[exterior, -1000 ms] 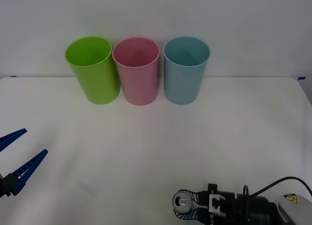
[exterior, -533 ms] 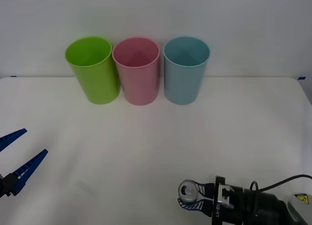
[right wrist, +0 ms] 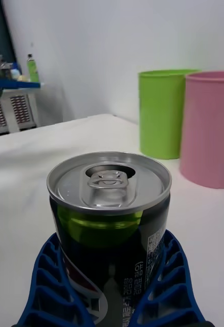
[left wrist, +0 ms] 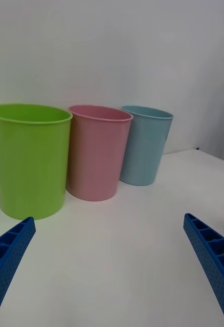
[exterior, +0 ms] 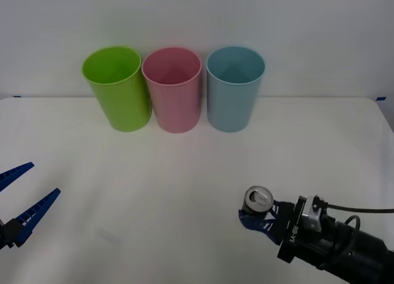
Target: Grasp the object on the table and drop it into the matching bin: aluminum can to the light blue bin, PET bottle to the pink bin.
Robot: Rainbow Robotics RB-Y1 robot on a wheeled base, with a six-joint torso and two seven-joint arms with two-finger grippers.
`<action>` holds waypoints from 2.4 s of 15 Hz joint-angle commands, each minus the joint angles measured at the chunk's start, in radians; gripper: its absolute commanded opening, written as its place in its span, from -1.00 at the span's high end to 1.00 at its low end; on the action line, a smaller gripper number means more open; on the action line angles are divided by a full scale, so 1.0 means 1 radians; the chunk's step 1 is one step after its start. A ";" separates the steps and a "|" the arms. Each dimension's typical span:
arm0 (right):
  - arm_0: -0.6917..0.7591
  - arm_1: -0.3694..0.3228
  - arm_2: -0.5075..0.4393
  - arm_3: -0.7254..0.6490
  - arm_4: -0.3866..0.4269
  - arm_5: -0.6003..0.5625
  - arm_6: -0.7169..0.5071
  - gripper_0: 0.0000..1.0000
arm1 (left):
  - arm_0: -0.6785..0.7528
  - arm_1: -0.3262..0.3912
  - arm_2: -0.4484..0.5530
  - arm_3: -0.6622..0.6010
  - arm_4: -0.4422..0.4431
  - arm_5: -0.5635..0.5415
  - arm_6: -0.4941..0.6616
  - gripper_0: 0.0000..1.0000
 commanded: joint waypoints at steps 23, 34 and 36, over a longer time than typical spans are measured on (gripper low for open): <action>-0.698 0.157 -0.197 0.228 0.339 0.335 -0.497 1.00 | 0.000 0.000 0.000 0.000 0.000 0.000 0.000 -1.00; -1.017 0.402 -0.363 0.590 0.681 0.401 -0.488 1.00 | 0.000 0.000 0.000 0.000 0.000 0.000 0.000 -1.00; -1.020 0.402 -0.358 0.595 0.681 0.404 -0.487 1.00 | 0.000 0.000 0.000 0.000 0.000 0.000 0.000 -1.00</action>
